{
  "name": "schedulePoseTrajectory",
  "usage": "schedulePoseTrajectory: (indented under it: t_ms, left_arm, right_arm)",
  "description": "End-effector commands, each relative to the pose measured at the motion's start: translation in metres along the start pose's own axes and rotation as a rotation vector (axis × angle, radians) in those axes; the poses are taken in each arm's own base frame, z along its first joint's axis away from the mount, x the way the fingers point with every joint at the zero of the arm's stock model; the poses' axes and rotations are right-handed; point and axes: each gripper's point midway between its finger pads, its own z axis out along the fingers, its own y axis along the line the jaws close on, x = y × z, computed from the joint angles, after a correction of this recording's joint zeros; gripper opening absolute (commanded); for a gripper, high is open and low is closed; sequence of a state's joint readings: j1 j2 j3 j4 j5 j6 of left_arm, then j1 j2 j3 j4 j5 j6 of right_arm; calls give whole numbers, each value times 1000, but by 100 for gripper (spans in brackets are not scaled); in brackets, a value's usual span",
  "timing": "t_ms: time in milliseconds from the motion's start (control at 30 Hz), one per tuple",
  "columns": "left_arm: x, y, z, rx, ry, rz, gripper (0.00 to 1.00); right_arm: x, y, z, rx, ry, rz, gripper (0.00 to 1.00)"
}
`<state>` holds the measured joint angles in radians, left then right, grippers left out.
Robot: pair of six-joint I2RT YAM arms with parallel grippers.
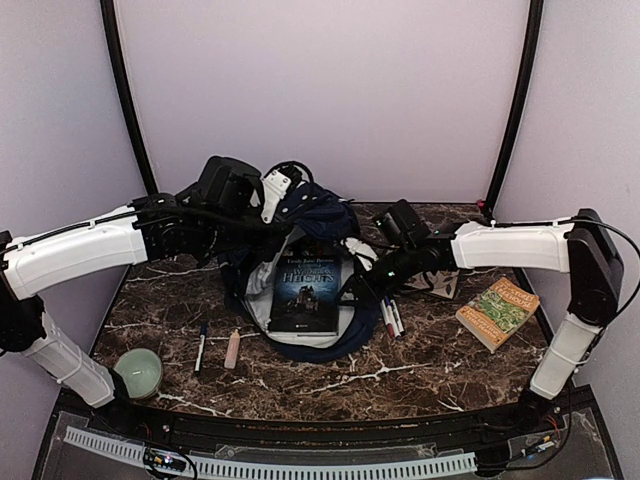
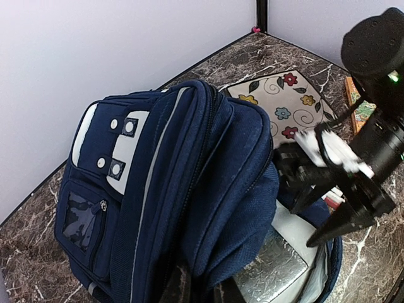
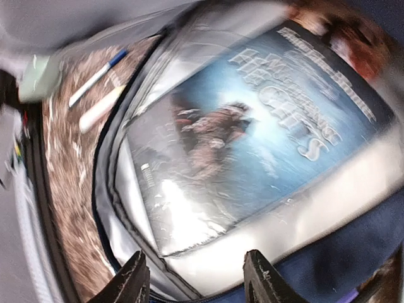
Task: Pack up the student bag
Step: Move the book to the largest pocket of the bag.
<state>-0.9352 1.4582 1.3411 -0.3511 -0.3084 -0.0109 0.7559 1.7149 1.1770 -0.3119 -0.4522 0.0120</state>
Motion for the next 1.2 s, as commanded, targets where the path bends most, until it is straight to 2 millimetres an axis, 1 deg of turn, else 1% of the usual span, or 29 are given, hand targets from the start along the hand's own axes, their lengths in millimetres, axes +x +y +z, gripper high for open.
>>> schedulePoseTrajectory:
  t_ms: [0, 100, 300, 467, 533, 700, 800, 900, 1033, 1100, 1167]
  left_arm:
    - [-40, 11, -29, -16, -150, -37, 0]
    - [-40, 11, -31, -14, -154, -36, 0]
    - [-39, 9, -31, -4, -152, -36, 0]
    - [-39, 9, -30, -2, -153, -34, 0]
    - [-39, 8, -30, -2, -153, -30, 0]
    - [-41, 8, -30, -3, -156, -20, 0]
    - [-40, 6, -29, 11, -153, -11, 0]
    - [-39, 3, -29, 25, -152, -1, 0]
    - [-41, -3, -30, 61, -165, 16, 0]
    - [-43, -7, -29, 80, -177, 14, 0]
    - [-44, -10, -28, 92, -182, 12, 0]
  right_arm:
    - [14, 11, 15, 98, 93, -353, 51]
    - [18, 15, 28, 130, 134, -455, 52]
    - [21, 21, 51, 164, 193, -557, 65]
    - [33, 23, 63, 192, 251, -646, 70]
    - [35, 18, 64, 213, 267, -662, 71]
    - [38, -7, 61, 349, 324, -695, 71]
    - [30, -26, 52, 461, 312, -724, 71]
    - [9, -44, 42, 552, 265, -713, 70]
    - [-19, -69, 33, 653, 189, -682, 70]
    - [-31, -78, 33, 686, 140, -666, 70]
    - [-41, -82, 38, 704, 106, -657, 70]
